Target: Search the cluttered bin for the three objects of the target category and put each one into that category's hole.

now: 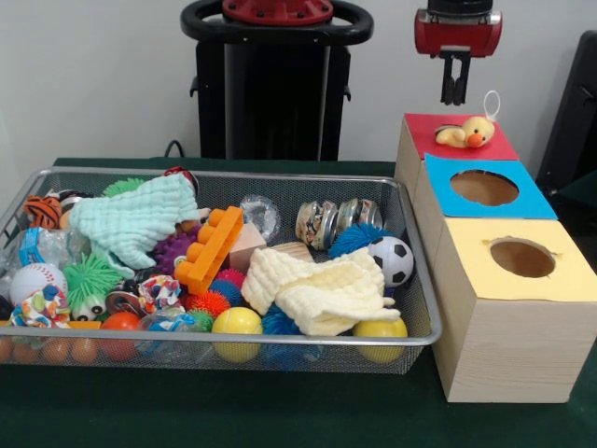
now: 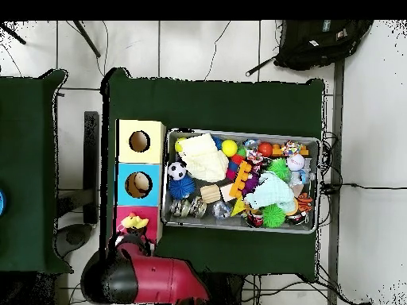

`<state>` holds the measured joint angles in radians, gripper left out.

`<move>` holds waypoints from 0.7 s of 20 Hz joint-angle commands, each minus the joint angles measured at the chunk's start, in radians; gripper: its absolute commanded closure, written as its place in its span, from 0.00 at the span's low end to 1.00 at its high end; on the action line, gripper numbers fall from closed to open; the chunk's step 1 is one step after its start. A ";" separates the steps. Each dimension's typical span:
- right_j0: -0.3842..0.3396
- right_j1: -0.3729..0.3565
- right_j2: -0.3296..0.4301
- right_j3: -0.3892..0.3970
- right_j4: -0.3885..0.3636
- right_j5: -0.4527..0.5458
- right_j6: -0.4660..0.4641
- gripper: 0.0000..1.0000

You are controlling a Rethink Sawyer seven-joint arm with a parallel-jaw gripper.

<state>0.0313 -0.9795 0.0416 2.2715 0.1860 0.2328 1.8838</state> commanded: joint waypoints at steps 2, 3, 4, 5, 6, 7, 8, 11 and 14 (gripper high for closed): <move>-0.022 -0.075 0.072 0.044 0.016 0.155 0.108 1.00; -0.017 -0.074 0.067 0.032 0.015 0.164 0.110 1.00; -0.015 -0.075 0.065 0.029 0.016 0.166 0.112 1.00; -0.010 -0.071 0.059 0.015 0.014 0.171 0.115 1.00; -0.007 -0.066 0.056 0.006 0.012 0.169 0.117 1.00; -0.002 -0.054 0.052 -0.006 0.008 0.157 0.120 1.00; -0.003 -0.044 0.054 -0.011 0.008 0.146 0.121 1.00; -0.028 -0.008 0.076 -0.028 0.003 0.105 0.102 1.00; -0.031 0.010 0.078 -0.035 0.001 0.083 0.103 1.00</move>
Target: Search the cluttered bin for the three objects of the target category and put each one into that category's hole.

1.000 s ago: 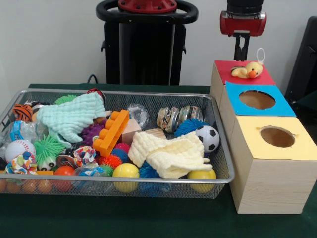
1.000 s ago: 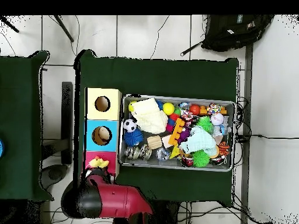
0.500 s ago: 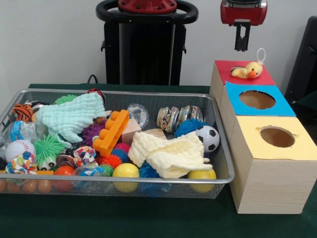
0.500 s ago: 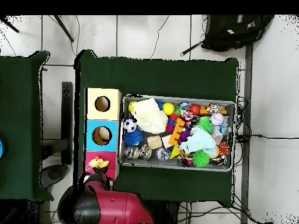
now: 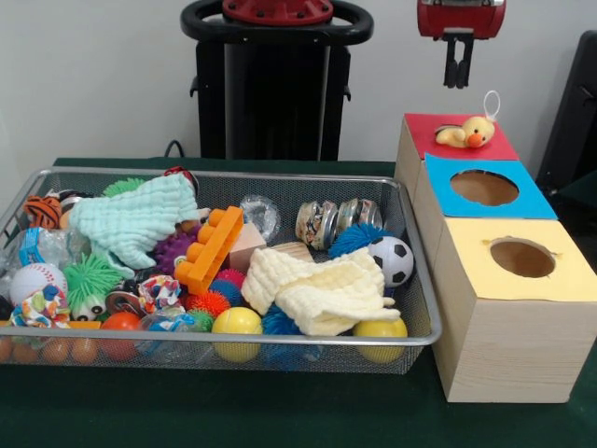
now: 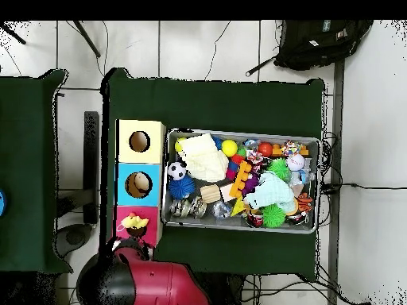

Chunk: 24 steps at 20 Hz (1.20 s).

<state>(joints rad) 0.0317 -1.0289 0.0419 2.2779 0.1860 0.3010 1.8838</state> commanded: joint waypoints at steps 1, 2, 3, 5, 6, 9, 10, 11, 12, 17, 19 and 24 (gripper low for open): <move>-0.026 0.065 0.073 -0.047 -0.001 0.010 0.106 1.00; -0.021 0.071 0.069 -0.052 -0.003 0.005 0.110 1.00; -0.024 0.073 0.068 -0.053 -0.007 -0.011 0.108 1.00; -0.044 0.093 0.081 -0.062 -0.016 -0.046 0.094 1.00; -0.048 0.101 0.082 -0.067 -0.020 -0.057 0.091 1.00; -0.063 0.123 0.098 -0.063 -0.025 -0.118 0.099 1.00; -0.070 0.126 0.109 -0.058 -0.024 -0.141 0.105 1.00; -0.067 0.125 0.109 -0.057 -0.027 -0.167 0.115 1.00; -0.065 0.125 0.109 -0.056 -0.030 -0.192 0.126 1.00; -0.048 0.137 0.111 -0.072 -0.020 -0.262 0.157 1.00; -0.028 0.130 0.096 -0.071 -0.015 -0.288 0.170 1.00; -0.025 0.097 0.106 -0.044 0.005 -0.318 0.197 1.00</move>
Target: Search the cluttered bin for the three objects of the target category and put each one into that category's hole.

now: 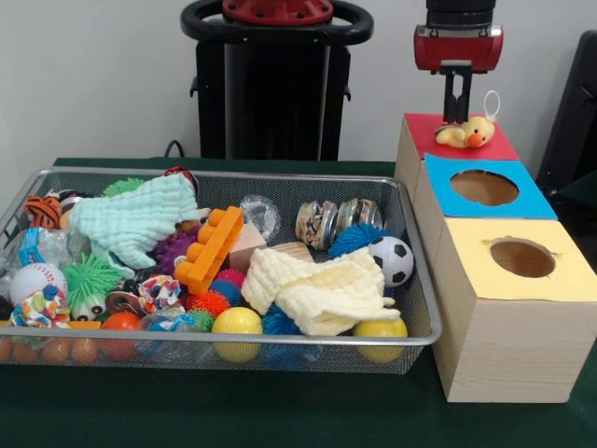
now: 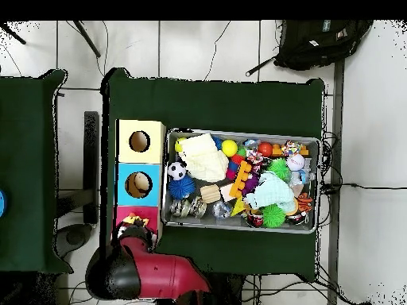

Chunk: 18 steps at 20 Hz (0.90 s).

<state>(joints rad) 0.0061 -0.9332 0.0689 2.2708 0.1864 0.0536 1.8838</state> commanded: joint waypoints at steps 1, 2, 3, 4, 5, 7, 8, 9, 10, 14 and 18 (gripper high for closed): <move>0.008 0.004 0.076 -0.039 0.009 -0.078 0.201 1.00; 0.013 0.006 0.074 -0.039 0.011 -0.082 0.203 1.00; 0.014 0.022 0.081 -0.041 0.014 -0.103 0.211 1.00; 0.017 0.030 0.082 -0.041 0.014 -0.116 0.215 1.00; 0.020 0.043 0.085 -0.046 0.016 -0.127 0.218 1.00; 0.024 0.067 0.090 -0.055 0.016 -0.142 0.218 1.00; 0.025 0.074 0.093 -0.056 0.015 -0.146 0.218 1.00; 0.027 0.090 0.095 -0.066 0.016 -0.149 0.214 1.00; 0.027 0.099 0.098 -0.067 0.014 -0.154 0.214 1.00; 0.034 0.180 0.109 -0.090 0.007 -0.210 0.217 1.00; 0.038 0.252 0.115 -0.110 0.002 -0.254 0.214 1.00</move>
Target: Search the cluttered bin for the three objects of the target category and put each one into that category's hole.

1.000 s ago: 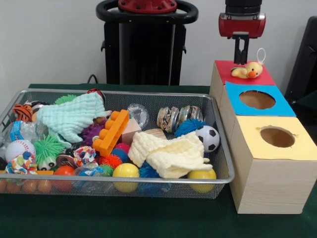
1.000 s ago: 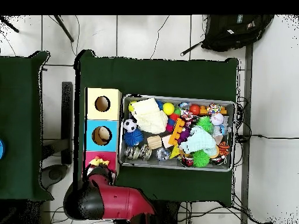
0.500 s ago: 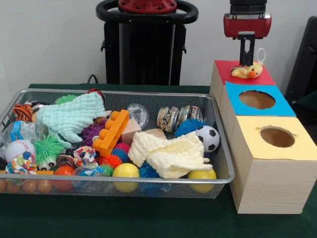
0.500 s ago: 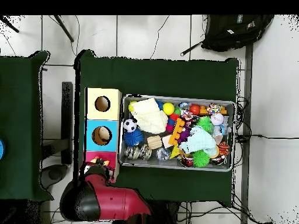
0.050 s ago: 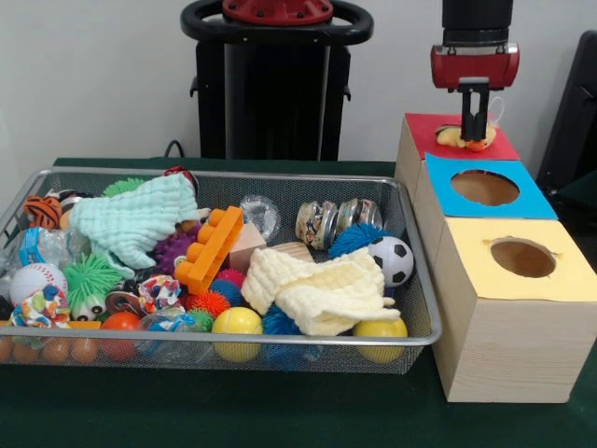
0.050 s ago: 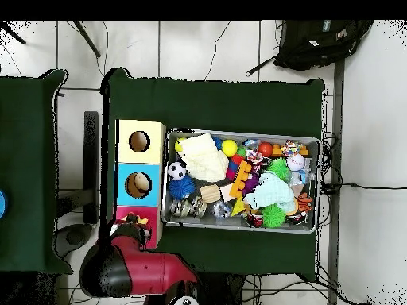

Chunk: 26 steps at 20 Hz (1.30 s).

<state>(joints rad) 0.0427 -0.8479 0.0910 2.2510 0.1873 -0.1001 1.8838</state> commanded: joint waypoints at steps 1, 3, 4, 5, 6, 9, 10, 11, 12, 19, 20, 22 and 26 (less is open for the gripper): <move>0.003 0.175 0.093 -0.091 0.002 -0.103 0.212 1.00; 0.006 0.185 0.093 -0.088 0.006 -0.095 0.204 1.00; 0.005 0.189 0.097 -0.085 0.007 -0.091 0.202 1.00; 0.005 0.188 0.097 -0.084 0.012 -0.064 0.190 1.00; 0.006 0.188 0.097 -0.083 0.016 -0.038 0.179 1.00; -0.007 0.189 0.104 -0.082 0.011 -0.004 0.164 1.00; -0.009 0.191 0.105 -0.083 0.010 -0.002 0.163 1.00; -0.008 0.185 0.103 -0.082 0.012 0.006 0.161 1.00; -0.008 0.186 0.103 -0.082 0.013 0.007 0.162 1.00; -0.027 0.143 0.110 -0.064 0.011 0.059 0.152 1.00; -0.028 0.142 0.111 -0.063 0.011 0.062 0.151 1.00; -0.027 0.131 0.107 -0.060 0.015 0.081 0.150 1.00; -0.005 0.123 0.081 -0.069 0.027 0.133 0.133 1.00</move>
<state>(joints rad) 0.0418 -0.8081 0.1031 2.2380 0.1875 -0.1590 1.8838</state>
